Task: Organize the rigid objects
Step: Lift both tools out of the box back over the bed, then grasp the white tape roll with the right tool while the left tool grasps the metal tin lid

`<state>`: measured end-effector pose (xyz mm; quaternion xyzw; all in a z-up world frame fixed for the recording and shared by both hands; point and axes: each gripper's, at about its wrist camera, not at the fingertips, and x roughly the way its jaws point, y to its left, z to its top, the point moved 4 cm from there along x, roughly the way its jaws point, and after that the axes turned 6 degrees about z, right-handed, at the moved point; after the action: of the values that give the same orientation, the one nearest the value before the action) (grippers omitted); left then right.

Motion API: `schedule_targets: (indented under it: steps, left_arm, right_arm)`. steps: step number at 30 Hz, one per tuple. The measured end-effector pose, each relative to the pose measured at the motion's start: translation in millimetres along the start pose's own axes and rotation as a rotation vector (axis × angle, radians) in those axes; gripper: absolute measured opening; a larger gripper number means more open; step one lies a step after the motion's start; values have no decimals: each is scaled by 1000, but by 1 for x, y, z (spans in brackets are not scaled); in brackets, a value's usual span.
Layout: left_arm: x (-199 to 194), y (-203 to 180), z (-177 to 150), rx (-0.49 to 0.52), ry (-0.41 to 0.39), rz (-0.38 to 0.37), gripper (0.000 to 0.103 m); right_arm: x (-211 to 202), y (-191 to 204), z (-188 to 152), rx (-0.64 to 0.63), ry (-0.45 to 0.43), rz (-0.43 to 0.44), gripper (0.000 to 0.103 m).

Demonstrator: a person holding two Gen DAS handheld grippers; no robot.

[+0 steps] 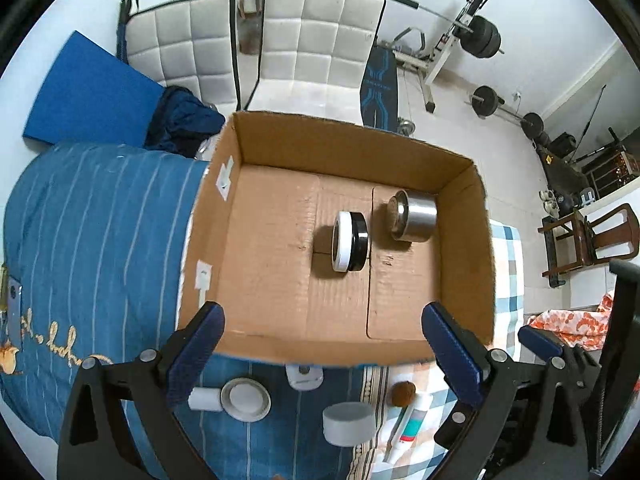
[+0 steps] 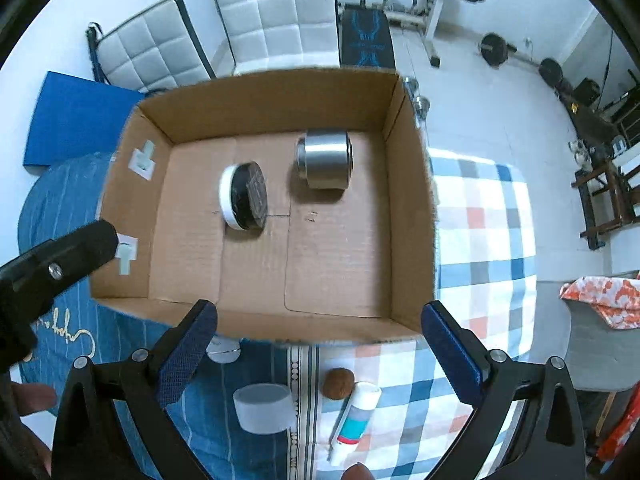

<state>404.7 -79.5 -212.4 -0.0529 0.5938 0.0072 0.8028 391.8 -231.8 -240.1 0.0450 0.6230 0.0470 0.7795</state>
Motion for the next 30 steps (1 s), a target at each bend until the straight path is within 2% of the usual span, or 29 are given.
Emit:
schedule_targets:
  steps: [2,8,14,16,21,24,30]
  left_arm:
    - [-11,-1,-9,-1,-20,3,101]
    - [-21,2,-35,-27,-9,10,101]
    - [-21,11,-50,-24,-2,0,101]
    - [-19,17,-56,-8,7,17,101]
    - [5,47,-82,-2,69,138,101]
    - [28,69,-99,-16,117,183,101]
    - [75,101,-129,-58,219,154,101]
  right_arm:
    - [-15,3,-5,-18,-34,3,103]
    - [-38,6,-22,-56,-80,8,103]
    - [-41,2,-45,-44,-60,29,103]
    - [-36,0,-53,-33,-47,23,103]
    - [4,1,-82,5,66,44,103]
    - [36,11,-96,13,129,79,103]
    - [110,27,-125,82,294,132,103]
